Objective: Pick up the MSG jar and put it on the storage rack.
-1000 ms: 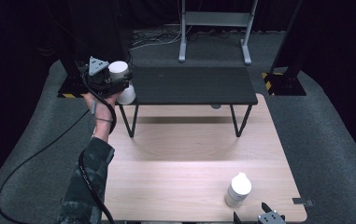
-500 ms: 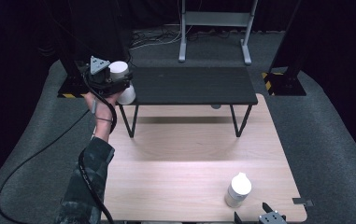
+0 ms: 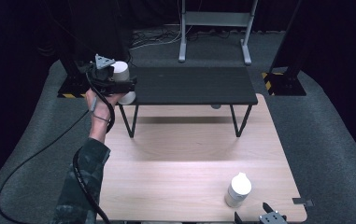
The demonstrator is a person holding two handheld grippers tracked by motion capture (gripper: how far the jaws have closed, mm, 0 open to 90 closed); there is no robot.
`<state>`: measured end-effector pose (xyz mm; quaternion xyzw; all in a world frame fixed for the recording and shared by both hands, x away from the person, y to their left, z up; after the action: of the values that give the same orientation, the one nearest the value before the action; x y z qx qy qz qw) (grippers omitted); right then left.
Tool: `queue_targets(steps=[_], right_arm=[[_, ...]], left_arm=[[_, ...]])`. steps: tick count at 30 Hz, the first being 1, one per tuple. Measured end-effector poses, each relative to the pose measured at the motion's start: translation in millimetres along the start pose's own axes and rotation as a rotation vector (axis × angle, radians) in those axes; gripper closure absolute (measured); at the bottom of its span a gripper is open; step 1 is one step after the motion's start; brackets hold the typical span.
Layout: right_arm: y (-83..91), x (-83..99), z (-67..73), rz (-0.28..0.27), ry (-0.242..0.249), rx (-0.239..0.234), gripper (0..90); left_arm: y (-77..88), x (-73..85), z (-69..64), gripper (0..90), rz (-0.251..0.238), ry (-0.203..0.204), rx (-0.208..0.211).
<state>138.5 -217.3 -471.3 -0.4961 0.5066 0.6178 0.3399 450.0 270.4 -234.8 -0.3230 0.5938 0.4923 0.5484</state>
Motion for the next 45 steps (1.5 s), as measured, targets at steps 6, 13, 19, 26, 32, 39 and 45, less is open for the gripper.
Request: queue_targets(steps=[6,13,19,26,32,39,45], right_arm=[[0.9,0.3,-0.9,-0.001,-0.002,0.008,0.0],[0.8,0.0,-0.3,-0.002,0.0,0.007,0.0],[0.7,-0.2,0.2,0.0,0.001,0.008,0.0],[-0.8,0.3,1.2,0.005,0.006,0.011,0.0],[-0.6,0.9,0.1,0.006,0.006,0.021,0.0],[-0.6,0.7,0.6,0.009,0.01,0.024,0.0],[-0.7,1.2,0.2,0.009,0.009,0.024,0.0]], left_arm=[[9.7,-2.1,0.6,0.2,0.099,-0.035,0.006],[22.5,15.6,0.3,0.2,0.181,-0.058,0.04],[32.4,44.4,-4.1,0.2,0.237,-0.076,0.067],[39.6,96.1,-17.1,0.2,0.315,-0.117,0.047],[35.7,150.8,-21.1,0.2,0.394,-0.095,0.079],[36.2,208.8,-30.0,0.2,0.434,-0.041,0.1],[38.1,233.5,-37.1,0.2,0.448,-0.016,0.116]])
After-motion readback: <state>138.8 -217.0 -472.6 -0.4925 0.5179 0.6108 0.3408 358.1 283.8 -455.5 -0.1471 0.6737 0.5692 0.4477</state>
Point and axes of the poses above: each handheld gripper's, and its own axes: y roughly backward along the jaws, x roughly out of its underside, z roughly to its left, the point moved 8 cm from there along -y, roughly forward along the jaws, and after that the axes turned 10 degrees about -z, right-handed, at the moved point
